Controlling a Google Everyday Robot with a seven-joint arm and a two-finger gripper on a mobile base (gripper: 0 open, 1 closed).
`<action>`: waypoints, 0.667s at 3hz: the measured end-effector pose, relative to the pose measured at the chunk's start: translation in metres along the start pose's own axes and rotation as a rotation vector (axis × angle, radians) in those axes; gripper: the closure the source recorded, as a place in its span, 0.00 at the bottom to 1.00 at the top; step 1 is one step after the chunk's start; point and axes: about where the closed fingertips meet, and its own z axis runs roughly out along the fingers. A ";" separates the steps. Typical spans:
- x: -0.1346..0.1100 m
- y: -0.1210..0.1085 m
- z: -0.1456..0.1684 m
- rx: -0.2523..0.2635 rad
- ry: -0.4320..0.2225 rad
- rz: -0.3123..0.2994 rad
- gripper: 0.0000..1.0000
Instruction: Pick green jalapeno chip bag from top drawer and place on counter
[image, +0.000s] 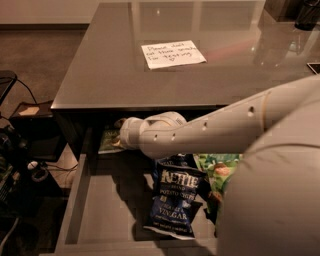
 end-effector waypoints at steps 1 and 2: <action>0.002 0.005 0.019 0.008 0.013 -0.052 0.43; 0.001 0.019 0.034 0.011 0.027 -0.090 0.42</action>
Offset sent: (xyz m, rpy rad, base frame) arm -0.0206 0.0566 -0.0582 -0.1164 -0.0845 0.0330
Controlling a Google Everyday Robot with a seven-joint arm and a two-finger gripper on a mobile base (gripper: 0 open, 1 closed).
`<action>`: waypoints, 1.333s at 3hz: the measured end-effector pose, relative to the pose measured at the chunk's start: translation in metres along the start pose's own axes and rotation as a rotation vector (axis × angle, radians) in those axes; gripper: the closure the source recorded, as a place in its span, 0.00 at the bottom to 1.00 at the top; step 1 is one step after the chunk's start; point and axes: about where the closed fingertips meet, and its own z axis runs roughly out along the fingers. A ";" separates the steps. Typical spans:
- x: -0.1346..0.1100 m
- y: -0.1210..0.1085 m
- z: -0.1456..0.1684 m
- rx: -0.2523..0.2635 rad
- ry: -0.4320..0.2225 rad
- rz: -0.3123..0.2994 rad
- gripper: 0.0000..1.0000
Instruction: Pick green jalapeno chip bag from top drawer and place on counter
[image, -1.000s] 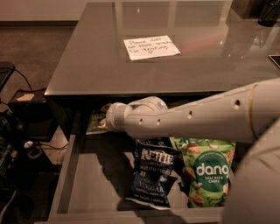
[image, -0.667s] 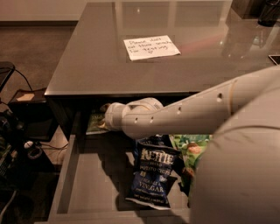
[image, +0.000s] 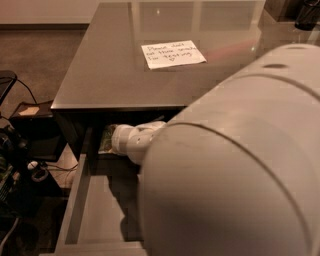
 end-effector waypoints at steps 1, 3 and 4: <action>-0.002 0.011 0.012 0.009 0.025 -0.042 0.42; 0.007 0.014 0.026 0.044 0.096 -0.088 0.37; 0.017 0.004 0.027 0.075 0.134 -0.095 0.29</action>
Offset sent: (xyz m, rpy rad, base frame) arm -0.0086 0.0261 -0.0386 -0.1419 -0.0706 -0.0208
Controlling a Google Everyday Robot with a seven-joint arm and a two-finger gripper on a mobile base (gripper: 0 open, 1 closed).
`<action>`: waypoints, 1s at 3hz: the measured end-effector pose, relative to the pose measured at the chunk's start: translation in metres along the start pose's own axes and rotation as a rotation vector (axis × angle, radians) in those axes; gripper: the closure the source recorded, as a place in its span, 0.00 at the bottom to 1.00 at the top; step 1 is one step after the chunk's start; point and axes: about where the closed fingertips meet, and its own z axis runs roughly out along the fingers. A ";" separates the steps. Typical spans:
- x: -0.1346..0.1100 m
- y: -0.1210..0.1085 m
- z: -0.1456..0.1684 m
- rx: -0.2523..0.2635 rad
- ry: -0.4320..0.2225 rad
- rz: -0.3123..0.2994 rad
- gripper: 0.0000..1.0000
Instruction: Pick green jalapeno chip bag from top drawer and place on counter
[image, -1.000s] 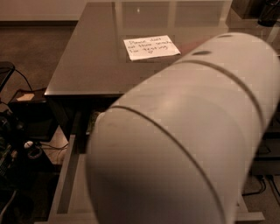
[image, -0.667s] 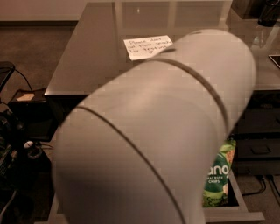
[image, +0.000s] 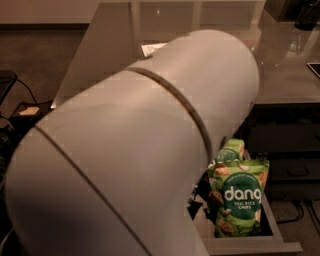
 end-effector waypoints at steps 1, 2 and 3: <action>0.010 -0.008 0.002 0.016 0.036 -0.001 0.27; 0.010 -0.008 0.001 0.016 0.036 0.000 0.28; 0.016 -0.010 0.001 0.012 0.052 0.020 0.29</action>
Offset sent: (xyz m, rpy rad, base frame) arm 0.0292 -0.0265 -0.0161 -0.0757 0.0113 -0.1139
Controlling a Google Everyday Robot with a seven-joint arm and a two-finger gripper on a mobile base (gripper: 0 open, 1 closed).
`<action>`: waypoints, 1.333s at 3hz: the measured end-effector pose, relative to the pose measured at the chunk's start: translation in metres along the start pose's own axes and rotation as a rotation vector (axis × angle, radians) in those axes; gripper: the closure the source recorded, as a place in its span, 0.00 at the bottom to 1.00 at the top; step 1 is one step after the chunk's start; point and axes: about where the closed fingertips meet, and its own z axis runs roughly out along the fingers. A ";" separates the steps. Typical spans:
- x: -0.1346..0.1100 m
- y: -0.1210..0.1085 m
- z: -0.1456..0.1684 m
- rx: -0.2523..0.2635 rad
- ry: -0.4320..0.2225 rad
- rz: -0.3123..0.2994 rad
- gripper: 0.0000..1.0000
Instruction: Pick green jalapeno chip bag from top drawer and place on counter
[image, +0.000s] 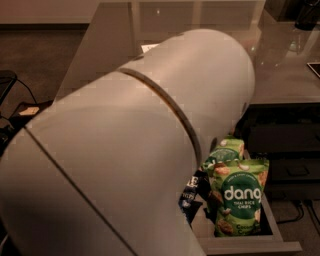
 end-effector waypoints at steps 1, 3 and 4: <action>0.007 0.004 -0.001 -0.026 -0.002 0.073 0.22; 0.002 -0.004 -0.008 -0.026 -0.002 0.074 0.00; 0.001 -0.006 -0.010 -0.026 -0.002 0.074 0.00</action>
Offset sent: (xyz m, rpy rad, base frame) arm -0.0217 -0.0089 0.0041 0.2120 0.1679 -0.0636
